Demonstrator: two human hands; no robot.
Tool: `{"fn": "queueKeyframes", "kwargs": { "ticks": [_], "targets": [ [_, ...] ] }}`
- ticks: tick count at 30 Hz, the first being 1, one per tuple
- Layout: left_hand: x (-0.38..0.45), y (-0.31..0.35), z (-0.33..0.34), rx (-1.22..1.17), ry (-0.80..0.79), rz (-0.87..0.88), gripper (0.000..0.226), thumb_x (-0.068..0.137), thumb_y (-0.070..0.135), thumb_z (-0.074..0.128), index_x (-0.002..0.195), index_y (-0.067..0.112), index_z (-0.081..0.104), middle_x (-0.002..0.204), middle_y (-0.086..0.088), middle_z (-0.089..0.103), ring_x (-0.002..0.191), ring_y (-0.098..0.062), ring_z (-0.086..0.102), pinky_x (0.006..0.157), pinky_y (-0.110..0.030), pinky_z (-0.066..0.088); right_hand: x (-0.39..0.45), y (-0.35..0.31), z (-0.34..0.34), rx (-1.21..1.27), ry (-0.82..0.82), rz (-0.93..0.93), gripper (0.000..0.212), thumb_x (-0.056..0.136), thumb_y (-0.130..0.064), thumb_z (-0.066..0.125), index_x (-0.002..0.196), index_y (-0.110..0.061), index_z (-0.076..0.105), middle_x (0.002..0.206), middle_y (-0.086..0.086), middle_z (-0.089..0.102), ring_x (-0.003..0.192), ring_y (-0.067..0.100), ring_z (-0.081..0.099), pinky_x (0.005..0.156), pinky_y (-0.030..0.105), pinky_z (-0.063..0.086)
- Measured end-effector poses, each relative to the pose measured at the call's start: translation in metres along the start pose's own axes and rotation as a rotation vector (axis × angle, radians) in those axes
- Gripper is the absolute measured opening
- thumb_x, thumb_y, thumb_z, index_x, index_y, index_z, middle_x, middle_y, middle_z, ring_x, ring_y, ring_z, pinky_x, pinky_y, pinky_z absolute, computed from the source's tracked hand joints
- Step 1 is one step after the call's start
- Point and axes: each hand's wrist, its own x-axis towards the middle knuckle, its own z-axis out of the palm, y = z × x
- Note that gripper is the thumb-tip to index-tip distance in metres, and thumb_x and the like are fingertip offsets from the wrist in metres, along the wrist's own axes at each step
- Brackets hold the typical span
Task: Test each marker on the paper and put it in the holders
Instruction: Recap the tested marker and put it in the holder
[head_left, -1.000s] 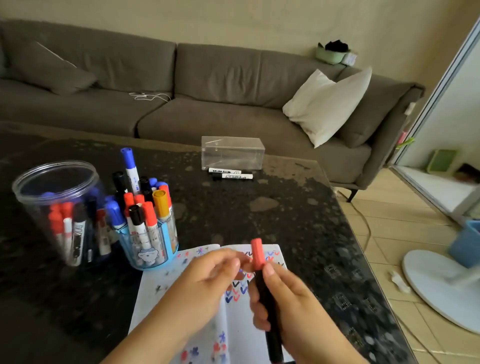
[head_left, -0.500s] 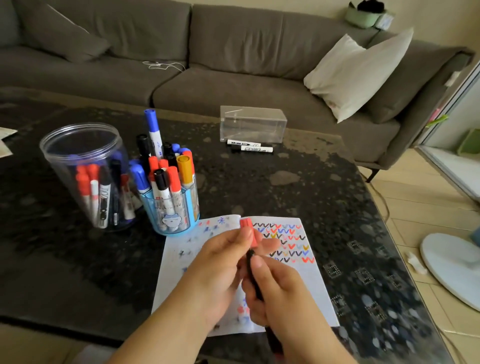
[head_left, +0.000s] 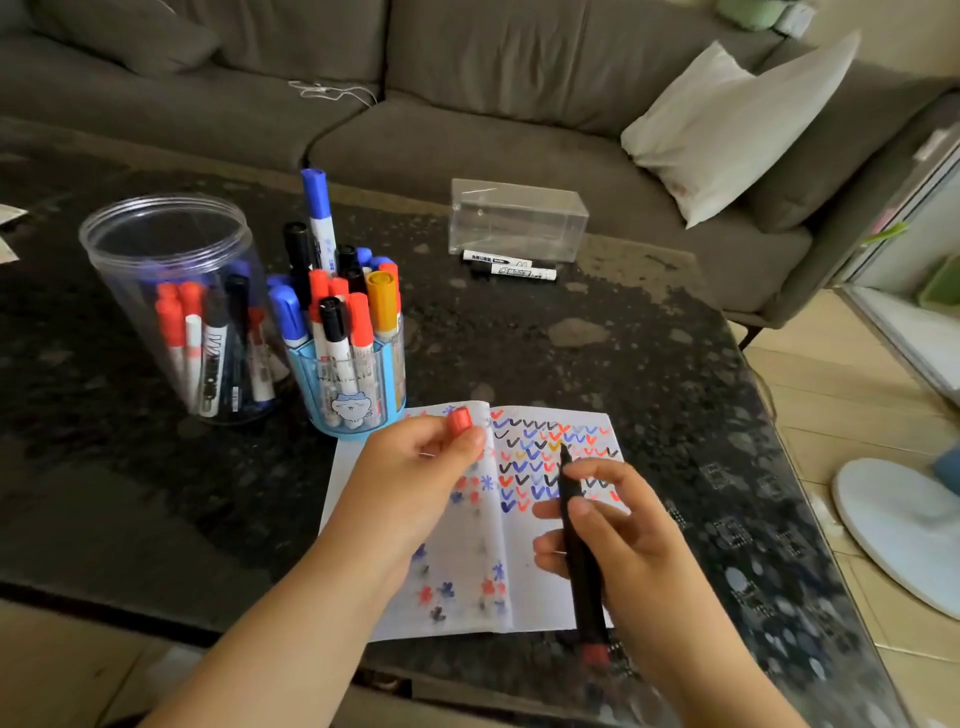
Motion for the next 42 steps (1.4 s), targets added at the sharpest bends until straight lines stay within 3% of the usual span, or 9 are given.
{"fn": "queueKeyframes", "kwargs": {
  "ticks": [3, 7, 10, 13, 16, 21, 29, 38, 42],
  "targets": [
    [0.000, -0.001, -0.001, 0.111, -0.032, 0.074, 0.014, 0.087, 0.033, 0.063, 0.086, 0.022, 0.071, 0.077, 0.013, 0.067, 0.075, -0.002, 0.060, 0.063, -0.020, 0.040, 0.010, -0.003, -0.008, 0.190, -0.013, 0.072, 0.029, 0.097, -0.003, 0.040, 0.095, -0.006, 0.068, 0.081, 0.021, 0.071, 0.059, 0.020, 0.065, 0.059, 0.024, 0.056],
    [0.001, -0.002, -0.001, 0.227, -0.066, 0.135, 0.013, 0.084, 0.034, 0.065, 0.082, 0.022, 0.070, 0.079, 0.010, 0.068, 0.080, -0.006, 0.063, 0.072, -0.024, 0.049, 0.022, 0.003, -0.015, 0.351, -0.024, 0.119, 0.028, 0.095, 0.005, 0.036, 0.098, -0.001, 0.062, 0.072, 0.019, 0.067, 0.055, 0.015, 0.061, 0.053, 0.021, 0.053],
    [0.003, -0.005, 0.000, 0.293, -0.076, 0.155, 0.012, 0.081, 0.034, 0.068, 0.079, 0.022, 0.069, 0.077, 0.009, 0.069, 0.079, -0.007, 0.064, 0.077, -0.029, 0.052, 0.029, 0.013, -0.018, 0.109, -0.009, 0.022, 0.008, 0.092, -0.011, 0.052, 0.090, -0.011, 0.059, 0.064, 0.010, 0.059, 0.056, 0.016, 0.050, 0.056, 0.026, 0.045],
    [0.005, -0.009, 0.002, 0.330, -0.087, 0.188, 0.013, 0.078, 0.033, 0.071, 0.076, 0.020, 0.068, 0.072, 0.006, 0.068, 0.074, -0.007, 0.063, 0.077, -0.034, 0.053, 0.034, 0.019, -0.019, -0.226, 0.043, -0.126, 0.027, 0.090, -0.044, 0.053, 0.081, -0.021, 0.062, 0.056, 0.000, 0.050, 0.057, 0.012, 0.045, 0.057, 0.024, 0.036],
    [0.005, -0.010, 0.003, 0.384, -0.091, 0.191, 0.014, 0.078, 0.035, 0.070, 0.079, 0.021, 0.068, 0.074, 0.007, 0.067, 0.073, -0.005, 0.062, 0.074, -0.029, 0.053, 0.039, 0.023, -0.016, -0.360, 0.042, -0.242, 0.031, 0.094, -0.037, 0.045, 0.081, -0.021, 0.067, 0.062, 0.006, 0.054, 0.057, 0.005, 0.046, 0.056, 0.018, 0.038],
    [0.006, -0.012, 0.003, 0.437, -0.078, 0.218, 0.013, 0.080, 0.035, 0.068, 0.080, 0.022, 0.065, 0.076, 0.009, 0.064, 0.074, -0.005, 0.060, 0.069, -0.022, 0.047, 0.049, 0.038, -0.014, -0.417, 0.126, -0.293, 0.024, 0.087, -0.006, 0.062, 0.064, -0.011, 0.058, 0.053, -0.013, 0.053, 0.052, 0.000, 0.045, 0.053, 0.012, 0.033],
    [0.005, -0.020, 0.005, 0.427, -0.092, 0.172, 0.016, 0.081, 0.037, 0.066, 0.079, 0.022, 0.064, 0.075, 0.009, 0.064, 0.075, -0.004, 0.058, 0.061, -0.016, 0.041, 0.051, 0.049, -0.017, -0.427, 0.175, -0.380, 0.024, 0.078, -0.019, 0.058, 0.061, -0.009, 0.043, 0.056, -0.006, 0.042, 0.055, 0.005, 0.038, 0.052, 0.020, 0.030],
    [0.004, -0.022, 0.009, 0.448, -0.083, 0.165, 0.014, 0.081, 0.037, 0.066, 0.085, 0.023, 0.064, 0.081, 0.009, 0.064, 0.079, -0.003, 0.058, 0.069, -0.015, 0.043, 0.053, 0.053, -0.018, -0.587, 0.157, -0.349, 0.027, 0.079, -0.023, 0.062, 0.062, -0.016, 0.041, 0.052, -0.006, 0.040, 0.051, 0.006, 0.035, 0.049, 0.023, 0.028],
    [0.005, -0.023, 0.009, 0.470, -0.081, 0.167, 0.013, 0.082, 0.037, 0.066, 0.085, 0.024, 0.063, 0.081, 0.012, 0.063, 0.078, -0.001, 0.056, 0.066, -0.012, 0.041, 0.051, 0.050, -0.018, -0.580, 0.167, -0.352, 0.036, 0.079, -0.015, 0.062, 0.056, -0.020, 0.035, 0.051, -0.007, 0.037, 0.050, 0.005, 0.032, 0.048, 0.020, 0.027]
  ]
}}
